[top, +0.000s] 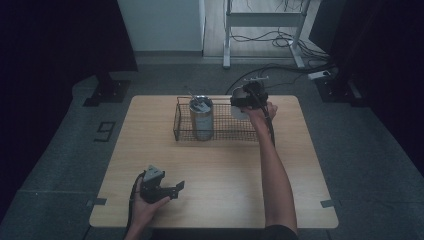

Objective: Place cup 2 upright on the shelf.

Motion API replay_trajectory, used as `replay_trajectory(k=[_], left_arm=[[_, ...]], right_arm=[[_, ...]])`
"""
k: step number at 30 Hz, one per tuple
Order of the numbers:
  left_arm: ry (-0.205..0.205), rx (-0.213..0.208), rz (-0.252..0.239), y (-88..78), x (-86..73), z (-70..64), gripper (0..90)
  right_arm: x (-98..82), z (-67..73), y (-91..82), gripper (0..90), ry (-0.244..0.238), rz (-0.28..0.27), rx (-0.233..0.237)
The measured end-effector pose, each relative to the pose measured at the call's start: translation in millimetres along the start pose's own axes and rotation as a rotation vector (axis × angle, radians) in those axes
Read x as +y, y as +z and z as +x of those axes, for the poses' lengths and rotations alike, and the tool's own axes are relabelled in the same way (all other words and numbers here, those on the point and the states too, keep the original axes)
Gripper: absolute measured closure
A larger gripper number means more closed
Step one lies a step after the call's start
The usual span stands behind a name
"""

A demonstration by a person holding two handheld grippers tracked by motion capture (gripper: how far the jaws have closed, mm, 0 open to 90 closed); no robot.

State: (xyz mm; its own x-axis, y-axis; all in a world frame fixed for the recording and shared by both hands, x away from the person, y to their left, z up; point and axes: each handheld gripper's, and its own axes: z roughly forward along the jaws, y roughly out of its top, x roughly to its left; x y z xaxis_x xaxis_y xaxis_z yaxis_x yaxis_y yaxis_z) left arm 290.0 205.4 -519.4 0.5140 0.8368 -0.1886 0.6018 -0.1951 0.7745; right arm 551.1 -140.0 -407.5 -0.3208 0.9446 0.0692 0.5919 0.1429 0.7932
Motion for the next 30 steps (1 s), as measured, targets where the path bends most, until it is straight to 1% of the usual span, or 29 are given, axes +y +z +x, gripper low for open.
replay_trajectory(k=[3,10,15,23,24,30], left_arm=[[0.000,-0.001,-0.002,-0.6,0.0,0.3,8.6],[-0.003,-0.003,-0.009,-2.3,0.3,1.1,8.6],[0.002,-0.003,-0.008,-1.7,0.4,-0.6,8.7],[0.006,0.006,-0.005,-0.3,-0.6,-1.5,8.7],[0.012,0.010,-0.002,-0.1,-0.6,-1.8,8.7],[0.014,0.010,0.000,0.0,-0.5,-1.7,8.7]], right_arm=[[-2.6,1.1,5.2,6.2,0.001,0.011,0.001],[-15.8,-0.7,19.2,6.2,0.005,0.043,-0.008],[-20.8,-0.5,25.3,6.2,-0.004,0.058,-0.006],[-31.5,-1.4,35.2,6.1,-0.006,0.087,-0.024],[-33.8,-2.1,38.2,6.1,-0.001,0.098,-0.025],[-35.8,0.0,41.9,6.1,-0.010,0.104,-0.027]])
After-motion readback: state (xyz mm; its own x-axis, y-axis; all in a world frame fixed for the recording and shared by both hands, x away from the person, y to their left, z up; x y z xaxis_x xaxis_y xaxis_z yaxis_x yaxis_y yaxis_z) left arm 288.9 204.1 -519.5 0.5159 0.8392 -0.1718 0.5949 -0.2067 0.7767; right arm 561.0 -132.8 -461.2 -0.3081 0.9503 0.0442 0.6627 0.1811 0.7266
